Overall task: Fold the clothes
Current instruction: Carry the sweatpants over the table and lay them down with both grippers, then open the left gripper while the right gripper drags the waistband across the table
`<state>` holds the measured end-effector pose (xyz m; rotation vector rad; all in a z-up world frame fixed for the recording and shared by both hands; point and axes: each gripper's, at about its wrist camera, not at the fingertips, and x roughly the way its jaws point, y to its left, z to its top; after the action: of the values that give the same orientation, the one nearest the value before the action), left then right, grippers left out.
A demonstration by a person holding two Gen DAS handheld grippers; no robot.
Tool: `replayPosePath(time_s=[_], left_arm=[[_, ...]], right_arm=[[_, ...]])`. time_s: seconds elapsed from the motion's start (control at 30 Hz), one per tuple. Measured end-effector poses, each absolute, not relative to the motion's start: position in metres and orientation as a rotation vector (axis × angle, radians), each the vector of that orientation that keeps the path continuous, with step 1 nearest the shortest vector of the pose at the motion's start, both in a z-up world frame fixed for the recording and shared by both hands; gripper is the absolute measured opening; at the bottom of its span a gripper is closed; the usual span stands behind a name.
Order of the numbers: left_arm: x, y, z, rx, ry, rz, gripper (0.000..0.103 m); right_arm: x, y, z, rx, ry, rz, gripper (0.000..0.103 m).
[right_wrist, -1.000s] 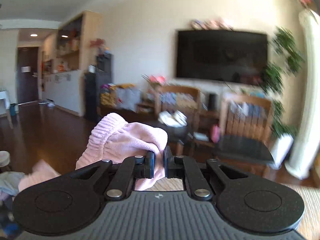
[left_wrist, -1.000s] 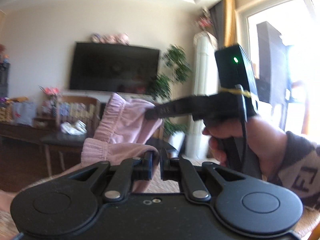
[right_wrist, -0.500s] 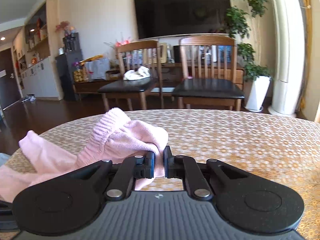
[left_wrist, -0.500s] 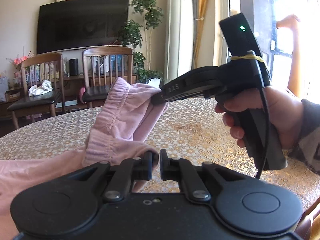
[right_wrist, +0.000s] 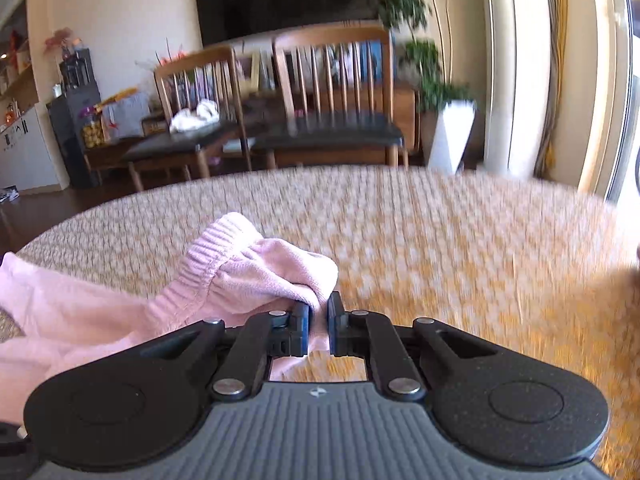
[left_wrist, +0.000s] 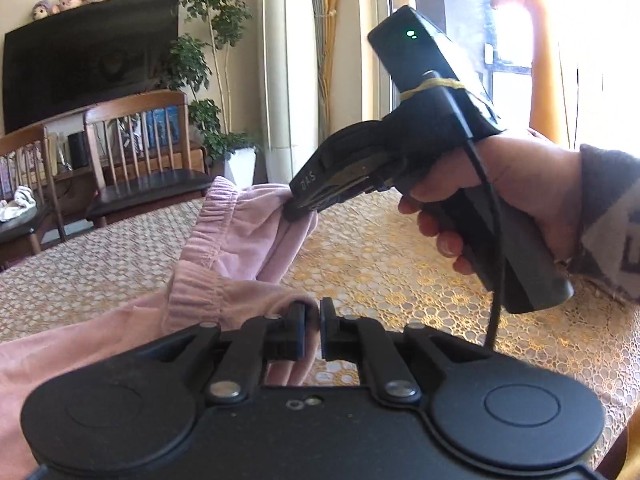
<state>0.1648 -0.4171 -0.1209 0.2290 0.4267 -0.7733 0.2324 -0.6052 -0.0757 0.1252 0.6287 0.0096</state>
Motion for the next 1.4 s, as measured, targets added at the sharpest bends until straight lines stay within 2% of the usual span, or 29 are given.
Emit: replayPosePath(time_s=[0.13,0.23,0.27,0.3,0.37,0.53,0.73,1.03,1.07,1.1,1.13,1.2,1.4], left_arm=[[0.157,-0.411,-0.123,0.255,0.426,-0.800,0.103],[0.142,-0.400,-0.120,0.264,0.434,-0.826,0.103],[0.140,-0.395,-0.119,0.255,0.438,-0.845,0.103],[0.134,-0.388,-0.117,0.263,0.427,-0.848,0.103],[0.124,-0.376,-0.113,0.278,0.407,-0.855,0.103],[0.121,-0.326,-0.104,0.272,0.402,-0.768,0.103],[0.144,-0.276,-0.111,0.277,0.439,-0.623,0.103],[0.178,-0.245,-0.144,0.300,0.572,-0.455,0.103],[0.178,-0.245,-0.146,0.303,0.575,-0.449,0.103],[0.177,-0.244,-0.149,0.306,0.578,-0.442,0.103],[0.178,-0.244,-0.149,0.298,0.576,-0.444,0.103],[0.177,-0.245,-0.147,0.294,0.578,-0.440,0.103],[0.174,-0.245,-0.146,0.270,0.590,-0.435,0.103]], right_arm=[[0.212,-0.605,-0.076,0.123,0.653,0.020,0.015],[0.189,-0.600,-0.069,0.098,0.632,0.010,0.030],[0.180,-0.597,-0.065,0.097,0.617,0.009,0.043],[0.171,-0.594,-0.060,0.095,0.602,0.009,0.063],[0.150,-0.580,-0.051,0.051,0.556,0.007,0.069],[0.119,-0.531,-0.042,-0.056,0.517,0.063,0.069],[0.120,-0.472,-0.078,-0.111,0.566,0.130,0.069],[0.145,-0.423,-0.113,-0.239,0.577,0.030,0.069],[0.148,-0.423,-0.116,-0.235,0.589,0.021,0.067],[0.150,-0.426,-0.117,-0.213,0.599,0.011,0.046],[0.151,-0.431,-0.117,-0.181,0.606,0.004,0.036],[0.148,-0.444,-0.114,-0.121,0.609,-0.029,0.025],[0.122,-0.486,-0.098,-0.025,0.575,-0.127,0.020]])
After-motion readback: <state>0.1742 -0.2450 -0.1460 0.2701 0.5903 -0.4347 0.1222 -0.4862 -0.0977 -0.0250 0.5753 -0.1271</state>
